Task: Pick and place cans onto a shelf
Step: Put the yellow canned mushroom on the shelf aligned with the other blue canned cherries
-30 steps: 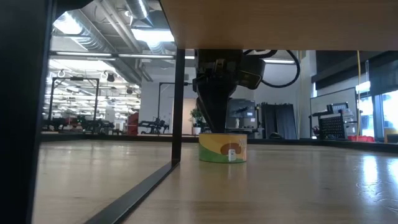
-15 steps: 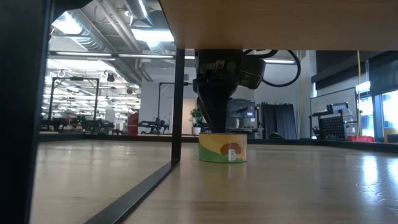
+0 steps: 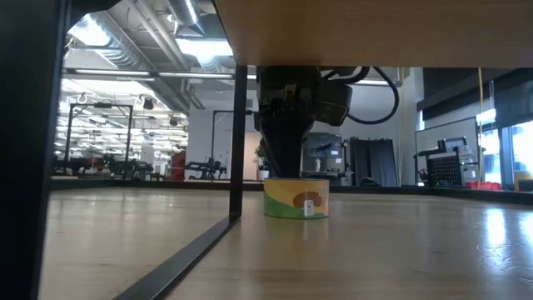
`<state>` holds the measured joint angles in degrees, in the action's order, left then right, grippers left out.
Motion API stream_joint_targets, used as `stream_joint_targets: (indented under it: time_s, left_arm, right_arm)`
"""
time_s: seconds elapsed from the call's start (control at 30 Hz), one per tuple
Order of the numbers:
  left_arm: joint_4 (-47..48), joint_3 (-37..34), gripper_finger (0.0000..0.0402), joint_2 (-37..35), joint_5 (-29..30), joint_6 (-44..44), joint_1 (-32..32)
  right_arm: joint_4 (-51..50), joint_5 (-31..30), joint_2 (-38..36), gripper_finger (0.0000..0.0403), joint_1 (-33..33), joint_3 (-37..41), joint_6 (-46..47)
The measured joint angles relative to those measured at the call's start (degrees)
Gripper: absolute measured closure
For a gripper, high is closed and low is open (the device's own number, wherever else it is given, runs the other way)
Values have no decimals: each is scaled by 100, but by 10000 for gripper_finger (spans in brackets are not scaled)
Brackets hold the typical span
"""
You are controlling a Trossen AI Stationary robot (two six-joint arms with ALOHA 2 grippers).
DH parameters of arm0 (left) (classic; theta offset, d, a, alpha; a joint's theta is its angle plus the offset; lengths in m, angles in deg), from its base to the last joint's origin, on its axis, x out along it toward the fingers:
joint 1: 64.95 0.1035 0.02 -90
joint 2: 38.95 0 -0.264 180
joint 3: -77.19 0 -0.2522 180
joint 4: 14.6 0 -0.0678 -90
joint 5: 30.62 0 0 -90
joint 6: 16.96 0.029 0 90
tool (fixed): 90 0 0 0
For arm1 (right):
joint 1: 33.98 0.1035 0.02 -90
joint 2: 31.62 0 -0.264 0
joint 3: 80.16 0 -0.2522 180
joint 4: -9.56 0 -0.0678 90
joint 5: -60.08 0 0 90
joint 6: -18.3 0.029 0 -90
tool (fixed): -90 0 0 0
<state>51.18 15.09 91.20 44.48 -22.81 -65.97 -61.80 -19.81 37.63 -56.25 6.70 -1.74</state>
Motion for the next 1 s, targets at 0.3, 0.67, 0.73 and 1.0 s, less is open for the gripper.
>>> stream_joint_targets:
  time_s: [0.3,0.67,0.73,1.0]
  left_arm:
    - [-22,-4,393,4,66,379,21]
    - [651,522,399,79,401,898,84]
    - [980,759,399,83,568,990,119]
    - [2226,1824,400,70,937,1261,337]
  right_arm:
    - [2,0,0,386,0,0,0]
    - [7,0,0,386,-1,0,-223]
    - [6,0,0,386,1,0,-262]
    - [-5,0,0,386,-1,0,-262]
